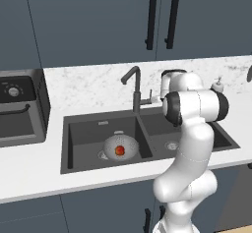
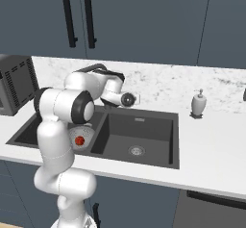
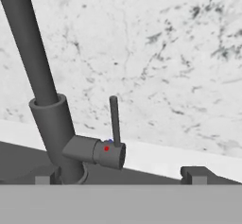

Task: Put the colander in the sink, put the apple in the colander, and turn on the sink faucet and pour water over the colander.

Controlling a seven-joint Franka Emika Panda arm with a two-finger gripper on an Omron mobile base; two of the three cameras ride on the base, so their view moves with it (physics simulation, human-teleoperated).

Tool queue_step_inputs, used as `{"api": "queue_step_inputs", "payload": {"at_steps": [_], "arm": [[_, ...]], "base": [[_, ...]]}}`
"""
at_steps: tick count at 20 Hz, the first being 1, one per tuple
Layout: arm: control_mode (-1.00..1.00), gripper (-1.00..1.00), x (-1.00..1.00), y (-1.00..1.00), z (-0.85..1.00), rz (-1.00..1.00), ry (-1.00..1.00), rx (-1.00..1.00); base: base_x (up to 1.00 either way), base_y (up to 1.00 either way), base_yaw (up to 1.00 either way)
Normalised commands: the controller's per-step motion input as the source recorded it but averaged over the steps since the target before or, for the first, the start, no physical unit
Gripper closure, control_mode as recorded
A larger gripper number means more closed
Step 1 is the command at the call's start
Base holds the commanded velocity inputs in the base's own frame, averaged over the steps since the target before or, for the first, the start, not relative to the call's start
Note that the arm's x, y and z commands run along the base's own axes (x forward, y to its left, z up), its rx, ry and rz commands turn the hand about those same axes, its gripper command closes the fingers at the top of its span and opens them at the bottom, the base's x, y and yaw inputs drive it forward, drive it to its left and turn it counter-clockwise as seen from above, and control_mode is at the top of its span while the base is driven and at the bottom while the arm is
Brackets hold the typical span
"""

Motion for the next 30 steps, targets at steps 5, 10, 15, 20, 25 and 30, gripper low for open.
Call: {"api": "queue_step_inputs", "payload": {"at_steps": [5,10,15,20,25,30], "arm": [[-1.0,-1.0,0.04,0.08,-0.03,-0.06,-0.07,0.0],[-1.0,-1.0,0.12,0.16,0.0,-0.1,-0.11,0.0],[-1.0,-1.0,0.17,0.08,0.0,-0.11,-0.06,0.0],[-1.0,-1.0,0.19,0.07,0.0,-0.06,0.0,0.0],[-1.0,-1.0,0.27,0.17,0.0,-0.01,0.0,0.0],[-1.0,-1.0,0.24,0.02,0.0,0.0,0.0,0.0]], "base": [[0.0,0.0,0.0],[0.0,0.0,0.0],[0.0,0.0,0.0],[0.0,0.0,0.0],[0.0,0.0,0.0],[0.0,0.0,0.0]]}}
